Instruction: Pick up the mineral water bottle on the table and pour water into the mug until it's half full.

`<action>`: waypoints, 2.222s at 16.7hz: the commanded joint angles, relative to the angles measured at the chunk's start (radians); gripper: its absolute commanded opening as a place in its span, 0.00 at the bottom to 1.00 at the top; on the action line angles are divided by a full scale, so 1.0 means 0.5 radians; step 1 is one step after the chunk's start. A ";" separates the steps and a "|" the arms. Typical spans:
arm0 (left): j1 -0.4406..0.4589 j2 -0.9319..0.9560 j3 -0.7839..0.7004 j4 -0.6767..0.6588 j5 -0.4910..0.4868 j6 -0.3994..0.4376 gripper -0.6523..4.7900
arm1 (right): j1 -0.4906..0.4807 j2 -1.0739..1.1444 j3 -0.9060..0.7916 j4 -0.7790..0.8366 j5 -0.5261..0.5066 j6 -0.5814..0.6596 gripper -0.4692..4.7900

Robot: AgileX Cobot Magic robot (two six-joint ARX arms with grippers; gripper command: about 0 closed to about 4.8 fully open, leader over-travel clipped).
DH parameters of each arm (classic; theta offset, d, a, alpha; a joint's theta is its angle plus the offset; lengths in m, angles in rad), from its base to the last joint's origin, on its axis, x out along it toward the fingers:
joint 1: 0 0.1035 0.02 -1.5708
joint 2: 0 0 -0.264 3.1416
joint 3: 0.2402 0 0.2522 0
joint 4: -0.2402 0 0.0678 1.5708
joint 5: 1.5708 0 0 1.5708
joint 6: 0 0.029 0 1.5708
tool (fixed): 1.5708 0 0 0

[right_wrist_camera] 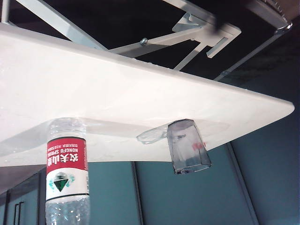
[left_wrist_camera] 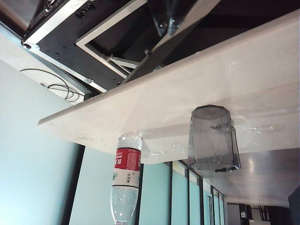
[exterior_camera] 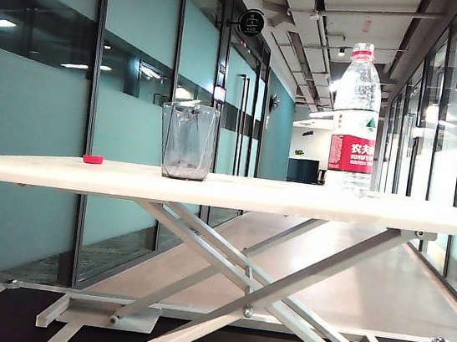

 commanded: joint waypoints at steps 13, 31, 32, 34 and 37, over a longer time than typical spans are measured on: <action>-0.002 0.001 0.004 0.026 0.008 0.092 0.11 | -0.001 0.052 0.028 0.424 0.291 0.148 1.00; -0.002 0.001 0.004 0.001 0.008 0.092 0.11 | 0.133 3.030 1.369 1.454 0.053 -0.077 1.00; -0.002 0.001 0.004 -0.008 0.008 0.092 0.11 | 0.134 3.117 1.431 1.454 0.053 -0.078 1.00; -0.003 0.001 0.004 -0.050 0.008 0.092 0.11 | 0.136 3.303 1.572 1.456 0.053 -0.078 1.00; -0.002 0.001 0.004 -0.079 0.008 0.095 0.11 | 0.137 3.554 1.809 1.453 0.044 -0.130 1.00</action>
